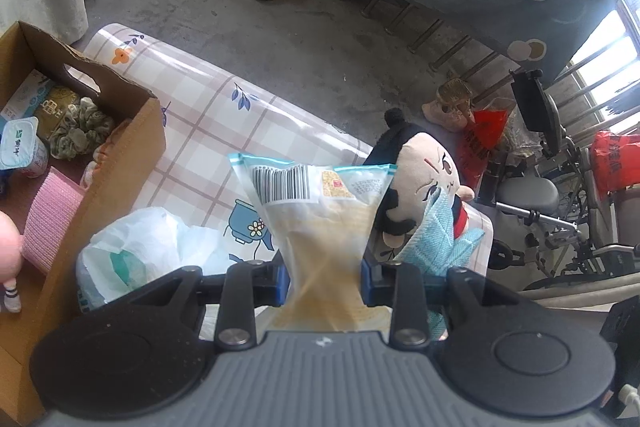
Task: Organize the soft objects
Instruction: 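Carry the snack bag and teal towel over the cardboard box with both grippers, then open the left gripper to drop the snack bag while the right lowers the towel into the box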
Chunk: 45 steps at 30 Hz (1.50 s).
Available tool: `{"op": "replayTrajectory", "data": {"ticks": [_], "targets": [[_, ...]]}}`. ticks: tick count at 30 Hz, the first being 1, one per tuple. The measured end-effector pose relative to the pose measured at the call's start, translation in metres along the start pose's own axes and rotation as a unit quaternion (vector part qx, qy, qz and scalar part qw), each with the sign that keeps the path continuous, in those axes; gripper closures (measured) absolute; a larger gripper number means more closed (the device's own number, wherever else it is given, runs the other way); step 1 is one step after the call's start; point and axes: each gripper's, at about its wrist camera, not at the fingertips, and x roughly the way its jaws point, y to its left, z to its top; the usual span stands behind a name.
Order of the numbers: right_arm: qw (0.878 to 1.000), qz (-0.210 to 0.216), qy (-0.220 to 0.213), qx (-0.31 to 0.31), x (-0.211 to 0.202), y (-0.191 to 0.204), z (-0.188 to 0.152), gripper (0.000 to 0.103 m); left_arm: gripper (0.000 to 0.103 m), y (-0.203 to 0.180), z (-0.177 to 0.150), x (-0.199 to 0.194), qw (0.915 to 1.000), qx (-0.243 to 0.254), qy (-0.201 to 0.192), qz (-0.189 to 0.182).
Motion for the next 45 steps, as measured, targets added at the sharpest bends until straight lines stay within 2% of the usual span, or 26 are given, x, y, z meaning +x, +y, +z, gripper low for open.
{"op": "replayTrajectory", "data": {"ticks": [6, 12, 17, 22, 26, 33, 39, 45], "targets": [[1.0, 0.006, -0.029, 0.005, -0.025, 0.05, -0.005, 0.077, 0.07, 0.022, 0.008, -0.036, 0.9998, 0.013, -0.011, -0.005], [0.999, 0.029, -0.038, 0.003, -0.029, 0.123, -0.025, 0.077, 0.07, 0.066, 0.017, -0.079, 0.9995, 0.022, -0.023, -0.002], [0.998, 0.06, -0.02, -0.002, -0.019, 0.199, -0.052, 0.077, 0.07, 0.123, 0.021, -0.116, 0.9992, 0.016, -0.035, 0.014], [0.996, 0.089, 0.013, -0.018, 0.008, 0.274, -0.083, 0.077, 0.07, 0.193, 0.025, -0.151, 0.998, -0.004, -0.045, 0.046], [0.994, 0.096, 0.047, -0.034, 0.034, 0.323, -0.113, 0.077, 0.07, 0.253, 0.024, -0.169, 0.9958, -0.025, -0.045, 0.076], [0.989, 0.052, 0.123, -0.066, 0.085, 0.373, -0.163, 0.077, 0.07, 0.329, 0.013, -0.154, 0.9889, -0.031, 0.003, 0.145], [0.979, -0.021, 0.188, -0.08, 0.129, 0.375, -0.191, 0.077, 0.07, 0.368, 0.002, -0.118, 0.985, -0.035, 0.051, 0.161], [0.97, -0.074, 0.217, -0.079, 0.153, 0.366, -0.196, 0.077, 0.069, 0.379, 0.0, -0.08, 0.9809, -0.009, 0.094, 0.17]]}}
